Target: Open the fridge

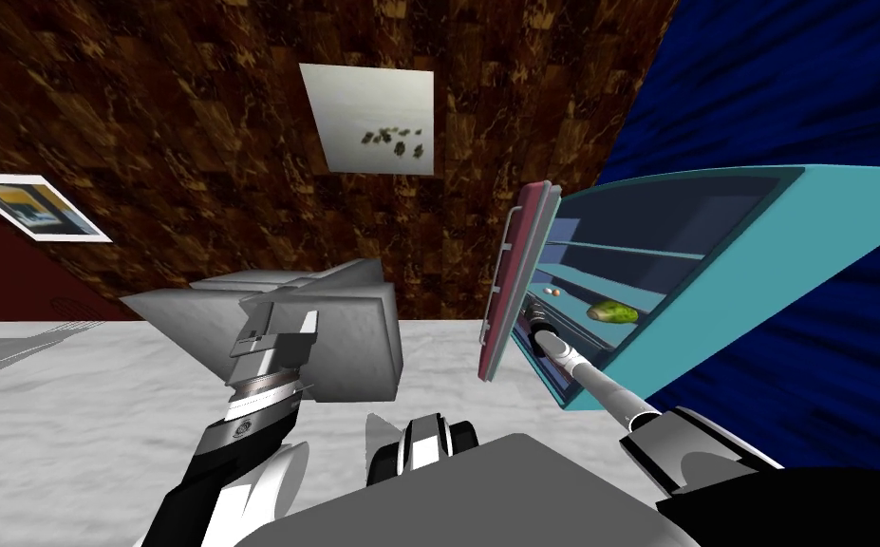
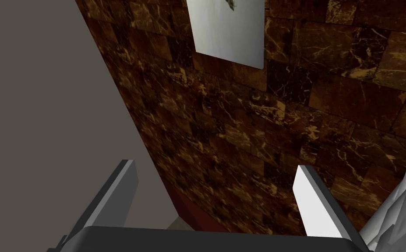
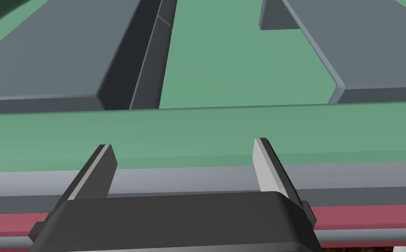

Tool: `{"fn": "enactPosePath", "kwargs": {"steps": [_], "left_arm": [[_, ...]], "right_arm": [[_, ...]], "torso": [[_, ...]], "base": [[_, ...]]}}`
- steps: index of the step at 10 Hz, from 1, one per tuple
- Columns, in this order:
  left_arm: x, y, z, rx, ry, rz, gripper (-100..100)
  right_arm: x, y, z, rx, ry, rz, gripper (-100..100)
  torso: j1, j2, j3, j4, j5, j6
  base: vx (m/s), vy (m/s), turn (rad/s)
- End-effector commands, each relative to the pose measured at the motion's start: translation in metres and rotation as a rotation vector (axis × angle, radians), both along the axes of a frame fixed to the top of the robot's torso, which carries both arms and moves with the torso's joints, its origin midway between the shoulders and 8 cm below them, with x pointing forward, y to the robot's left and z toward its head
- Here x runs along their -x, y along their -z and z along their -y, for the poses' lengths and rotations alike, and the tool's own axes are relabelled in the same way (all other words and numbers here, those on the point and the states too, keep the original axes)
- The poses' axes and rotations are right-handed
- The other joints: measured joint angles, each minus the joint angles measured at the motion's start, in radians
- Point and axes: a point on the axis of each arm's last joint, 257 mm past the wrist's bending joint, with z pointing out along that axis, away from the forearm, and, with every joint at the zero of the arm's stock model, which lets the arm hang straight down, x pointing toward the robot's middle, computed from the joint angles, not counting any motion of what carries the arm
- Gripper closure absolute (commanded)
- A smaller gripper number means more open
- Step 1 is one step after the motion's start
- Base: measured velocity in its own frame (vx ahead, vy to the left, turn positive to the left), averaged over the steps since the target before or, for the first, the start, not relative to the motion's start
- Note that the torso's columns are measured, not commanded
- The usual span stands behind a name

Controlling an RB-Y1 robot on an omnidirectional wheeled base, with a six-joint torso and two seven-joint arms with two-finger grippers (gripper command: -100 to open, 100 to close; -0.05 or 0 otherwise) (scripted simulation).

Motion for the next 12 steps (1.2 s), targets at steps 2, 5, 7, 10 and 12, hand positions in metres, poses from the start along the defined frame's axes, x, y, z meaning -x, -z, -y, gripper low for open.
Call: {"fn": "enactPosePath", "kwargs": {"steps": [2,5,7,10,12], "left_arm": [[0.000,0.000,0.000,0.000,0.000,0.000,0],[0.000,0.000,0.000,0.000,0.000,0.000,0],[0.000,0.000,0.000,0.000,0.000,0.000,0],[0.000,0.000,0.000,-0.001,0.000,0.000,0],[0.000,0.000,0.000,0.000,0.000,0.000,0]], "right_arm": [[-0.001,-0.023,0.024,-0.002,0.011,-0.004,-100],[-0.002,-0.042,0.042,-0.006,0.019,-0.003,-100],[-0.005,-0.037,0.043,-0.008,0.049,0.002,-100],[-0.010,-0.038,0.053,-0.005,0.116,0.008,-100],[-0.011,-0.038,0.059,-0.007,0.153,0.010,-100]], "torso": [[-0.003,0.000,0.000,0.000,-0.001,0.000],[0.002,-0.003,-0.002,-0.001,0.001,0.000],[-0.005,0.000,0.000,0.000,-0.001,0.000],[-0.005,0.004,0.003,0.001,-0.002,0.002],[0.003,-0.006,-0.003,-0.001,0.001,0.000]], "base": [[0.075,0.123,-0.028],[0.084,0.159,-0.029],[-0.017,0.010,0.136],[-0.173,-0.140,0.261],[-0.119,-0.096,0.200]]}}
